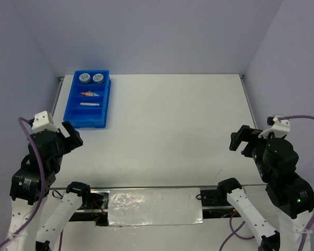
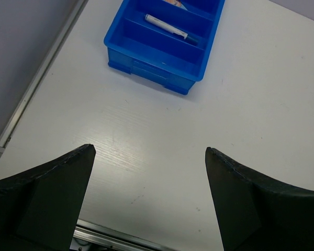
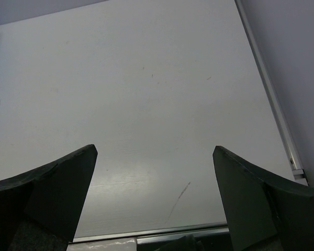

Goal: Sort the stationery into containers
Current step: Reset both arms

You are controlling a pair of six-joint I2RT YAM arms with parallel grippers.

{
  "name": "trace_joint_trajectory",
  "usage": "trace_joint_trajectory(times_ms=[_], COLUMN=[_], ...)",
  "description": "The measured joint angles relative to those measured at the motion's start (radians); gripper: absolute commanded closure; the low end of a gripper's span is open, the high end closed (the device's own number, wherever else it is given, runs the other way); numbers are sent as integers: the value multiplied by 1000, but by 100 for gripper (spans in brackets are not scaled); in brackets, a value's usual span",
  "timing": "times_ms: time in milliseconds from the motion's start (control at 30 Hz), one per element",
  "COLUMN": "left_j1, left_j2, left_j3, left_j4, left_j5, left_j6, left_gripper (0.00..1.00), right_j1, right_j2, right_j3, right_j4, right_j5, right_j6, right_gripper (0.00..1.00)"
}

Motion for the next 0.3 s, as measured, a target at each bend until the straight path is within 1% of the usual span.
trace_joint_trajectory(times_ms=[300], left_j1=[0], left_j2=[5], left_j3=[4], left_j4=[35], left_j5=[-81], left_j6=[49], left_gripper=[1], right_j1=[0], right_j2=[43], right_j3=[33], right_j4=[1], right_j5=[11], right_j6=[2], right_gripper=[0])
